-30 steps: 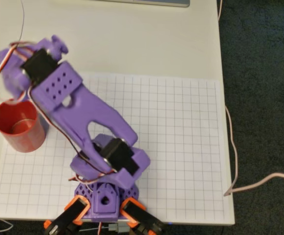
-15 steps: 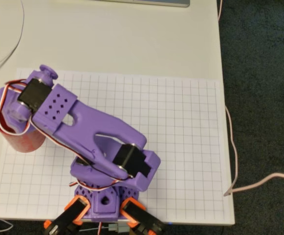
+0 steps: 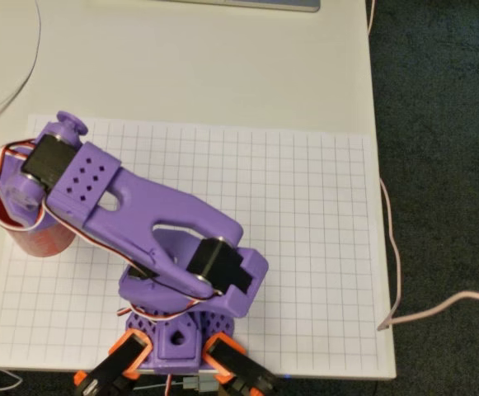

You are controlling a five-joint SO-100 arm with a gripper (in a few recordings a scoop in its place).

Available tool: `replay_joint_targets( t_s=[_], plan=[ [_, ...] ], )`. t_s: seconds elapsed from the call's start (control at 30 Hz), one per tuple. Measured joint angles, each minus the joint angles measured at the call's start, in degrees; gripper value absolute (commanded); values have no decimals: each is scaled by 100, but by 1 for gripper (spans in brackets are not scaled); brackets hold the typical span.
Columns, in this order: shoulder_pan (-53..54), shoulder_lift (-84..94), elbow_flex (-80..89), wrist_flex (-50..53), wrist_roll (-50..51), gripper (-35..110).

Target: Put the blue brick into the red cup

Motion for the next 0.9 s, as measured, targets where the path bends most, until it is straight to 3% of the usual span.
replay_joint_targets(
  t_s=[0.4,0.43,0.47,0.9],
  plan=[
    [53,0,53,-9,-97,51],
    [79,18,53,-9,-97,37],
    [114,26,53,-9,-105,0],
    [589,369,176,-193,-536,0]
  ],
)
